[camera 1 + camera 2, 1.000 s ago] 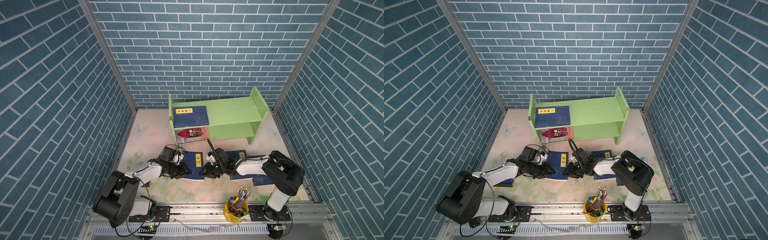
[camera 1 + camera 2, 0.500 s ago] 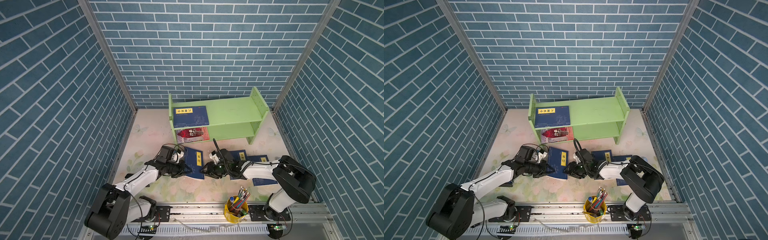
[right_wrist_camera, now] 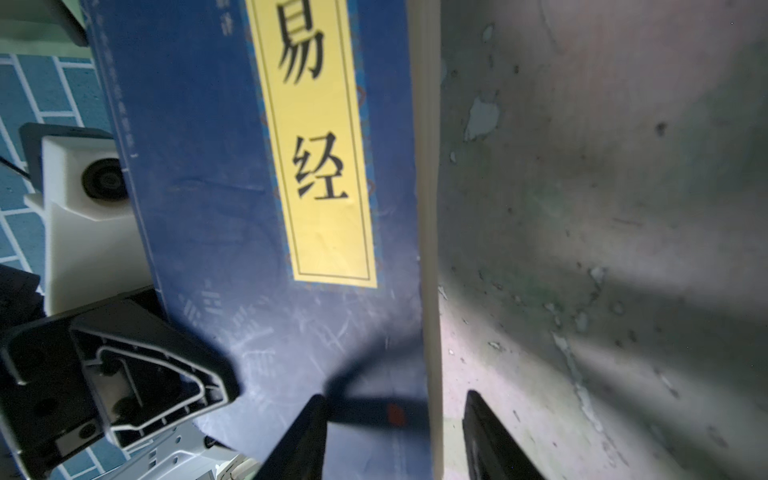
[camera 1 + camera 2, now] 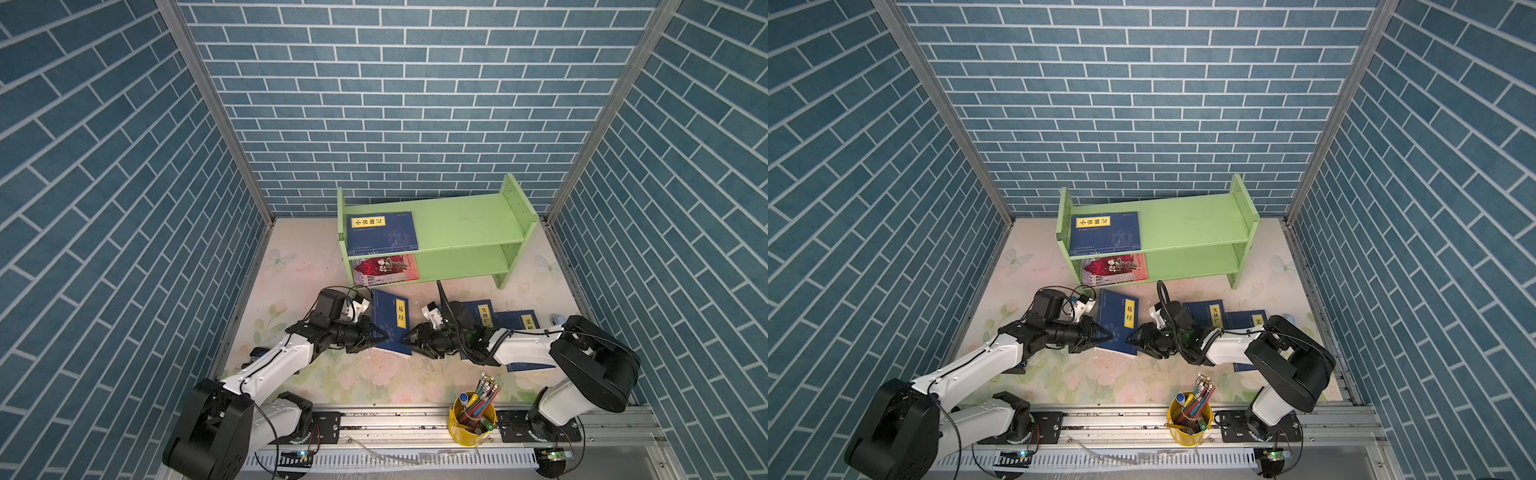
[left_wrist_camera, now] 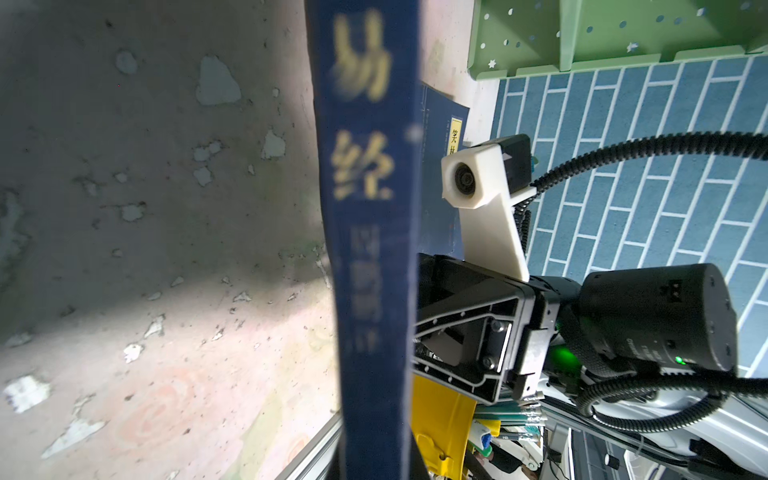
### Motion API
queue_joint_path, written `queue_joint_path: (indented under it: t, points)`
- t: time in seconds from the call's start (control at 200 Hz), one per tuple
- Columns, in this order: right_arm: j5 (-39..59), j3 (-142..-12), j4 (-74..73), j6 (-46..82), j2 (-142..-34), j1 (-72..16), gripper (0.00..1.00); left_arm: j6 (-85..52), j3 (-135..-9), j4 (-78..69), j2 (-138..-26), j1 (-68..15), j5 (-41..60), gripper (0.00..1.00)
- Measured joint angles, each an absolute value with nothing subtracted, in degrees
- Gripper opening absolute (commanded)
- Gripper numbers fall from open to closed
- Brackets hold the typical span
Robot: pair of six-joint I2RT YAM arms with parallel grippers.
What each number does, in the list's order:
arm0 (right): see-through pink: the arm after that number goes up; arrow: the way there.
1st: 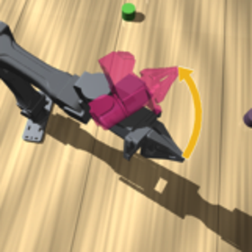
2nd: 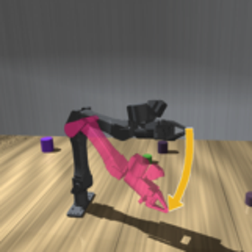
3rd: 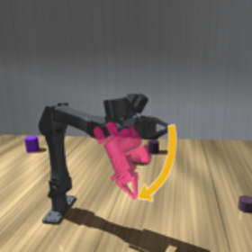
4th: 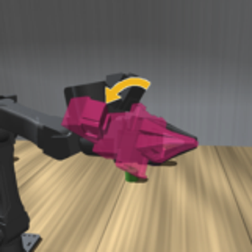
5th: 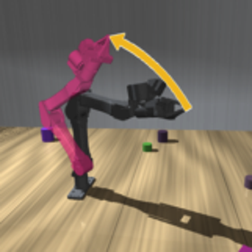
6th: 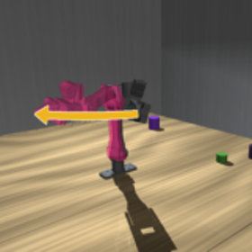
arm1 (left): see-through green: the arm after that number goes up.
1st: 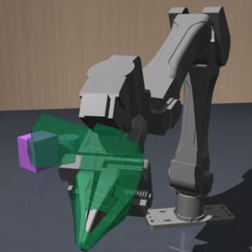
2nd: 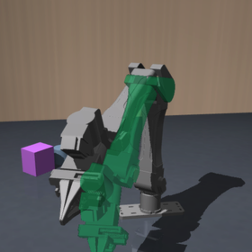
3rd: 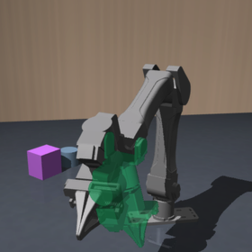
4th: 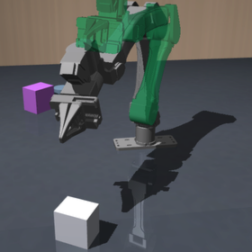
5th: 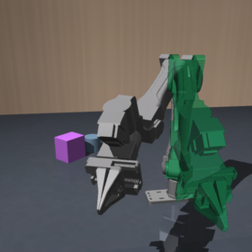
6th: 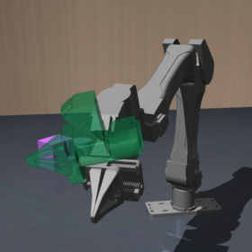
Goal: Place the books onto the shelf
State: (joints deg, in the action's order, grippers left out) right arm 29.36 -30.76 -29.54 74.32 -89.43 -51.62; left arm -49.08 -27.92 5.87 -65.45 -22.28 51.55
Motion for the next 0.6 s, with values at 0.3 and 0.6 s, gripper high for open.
queue_joint_path:
  t: [0.3,0.6]
  points:
    - [30.72,-27.88,-40.86,80.14,-90.76,-50.59,0.54,-52.25,-27.14,2.35,-64.82,-22.28,53.52,0.01]
    - [31.27,-26.39,-44.42,82.87,-90.61,-50.28,0.54,-56.29,-26.39,-1.48,-64.82,-22.28,55.40,0.00]
